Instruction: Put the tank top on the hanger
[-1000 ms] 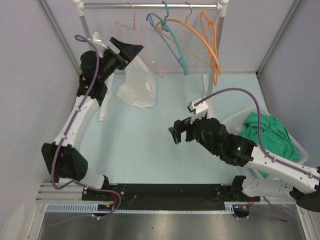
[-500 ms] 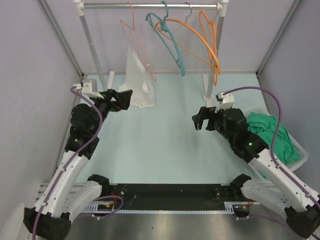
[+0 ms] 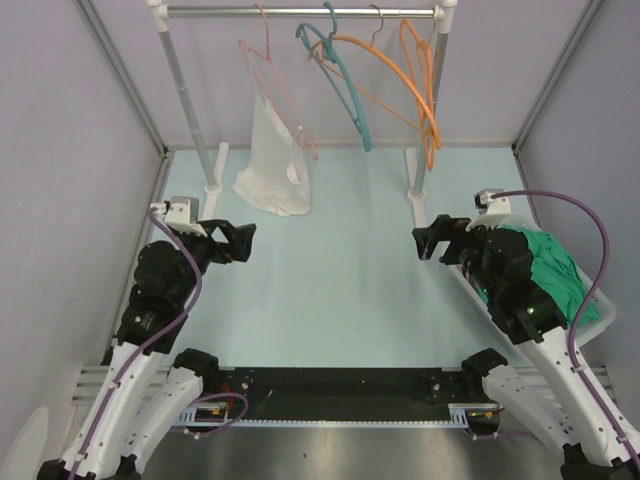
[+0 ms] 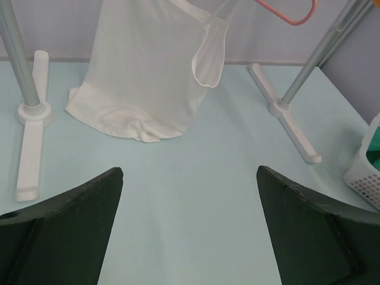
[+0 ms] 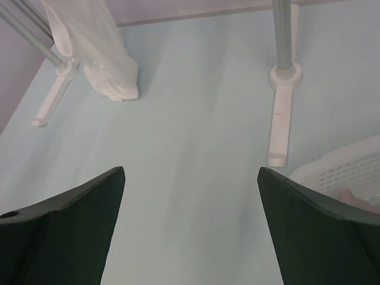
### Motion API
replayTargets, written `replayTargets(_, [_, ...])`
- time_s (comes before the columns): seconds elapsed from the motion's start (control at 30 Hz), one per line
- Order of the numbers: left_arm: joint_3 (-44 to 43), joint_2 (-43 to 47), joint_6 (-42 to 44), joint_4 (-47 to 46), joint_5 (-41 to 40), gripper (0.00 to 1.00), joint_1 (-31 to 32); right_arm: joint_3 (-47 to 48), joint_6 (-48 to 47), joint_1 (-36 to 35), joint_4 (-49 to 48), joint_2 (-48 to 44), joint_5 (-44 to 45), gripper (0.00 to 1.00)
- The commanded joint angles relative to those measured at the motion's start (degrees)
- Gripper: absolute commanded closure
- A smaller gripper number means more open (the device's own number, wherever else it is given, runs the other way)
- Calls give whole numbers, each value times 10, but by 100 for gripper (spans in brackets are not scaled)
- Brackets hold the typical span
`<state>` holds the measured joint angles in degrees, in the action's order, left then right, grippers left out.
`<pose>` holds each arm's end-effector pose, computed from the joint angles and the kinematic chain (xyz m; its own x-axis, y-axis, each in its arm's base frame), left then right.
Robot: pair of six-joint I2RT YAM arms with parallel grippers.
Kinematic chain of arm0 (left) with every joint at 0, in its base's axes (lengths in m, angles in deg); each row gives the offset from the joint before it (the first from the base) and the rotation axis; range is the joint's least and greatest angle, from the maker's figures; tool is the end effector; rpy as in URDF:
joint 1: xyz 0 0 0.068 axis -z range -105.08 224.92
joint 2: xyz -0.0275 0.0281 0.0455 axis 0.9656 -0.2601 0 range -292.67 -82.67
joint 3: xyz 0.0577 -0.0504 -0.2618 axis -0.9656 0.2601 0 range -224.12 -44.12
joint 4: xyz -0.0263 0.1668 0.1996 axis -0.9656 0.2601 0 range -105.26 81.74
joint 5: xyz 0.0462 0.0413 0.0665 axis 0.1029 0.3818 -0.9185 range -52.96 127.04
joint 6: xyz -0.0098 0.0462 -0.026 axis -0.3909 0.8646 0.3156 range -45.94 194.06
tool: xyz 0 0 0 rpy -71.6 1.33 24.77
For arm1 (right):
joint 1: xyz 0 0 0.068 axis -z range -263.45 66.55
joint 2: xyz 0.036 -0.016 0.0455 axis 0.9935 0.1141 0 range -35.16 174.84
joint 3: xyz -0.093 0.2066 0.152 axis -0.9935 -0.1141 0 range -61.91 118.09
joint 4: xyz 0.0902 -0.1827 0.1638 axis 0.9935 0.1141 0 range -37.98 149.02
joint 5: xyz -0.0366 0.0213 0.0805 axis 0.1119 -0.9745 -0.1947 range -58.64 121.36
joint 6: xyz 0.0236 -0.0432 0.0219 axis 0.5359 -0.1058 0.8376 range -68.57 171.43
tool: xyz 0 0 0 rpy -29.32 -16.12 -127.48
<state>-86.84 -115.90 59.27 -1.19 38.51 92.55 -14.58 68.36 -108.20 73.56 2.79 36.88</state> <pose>0.1333 -0.0433 0.3490 -0.1571 -0.2179 -0.9633 0.2968 0.9199 -0.2565 0.1383 0.0600 0.3519 -0.2794 0.1903 -0.9411 -0.2613 0.9281 0.2652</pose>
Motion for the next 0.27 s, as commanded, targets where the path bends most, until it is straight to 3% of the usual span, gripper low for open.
replayTargets(0.0, [8, 15, 22, 13, -14, 0, 2, -5, -3, 2, -2, -6, 0, 0])
replayTargets(0.23, [4, 2, 13, 17, -39, 1, 2, -8, -2, 1, -10, 0, 7, 0])
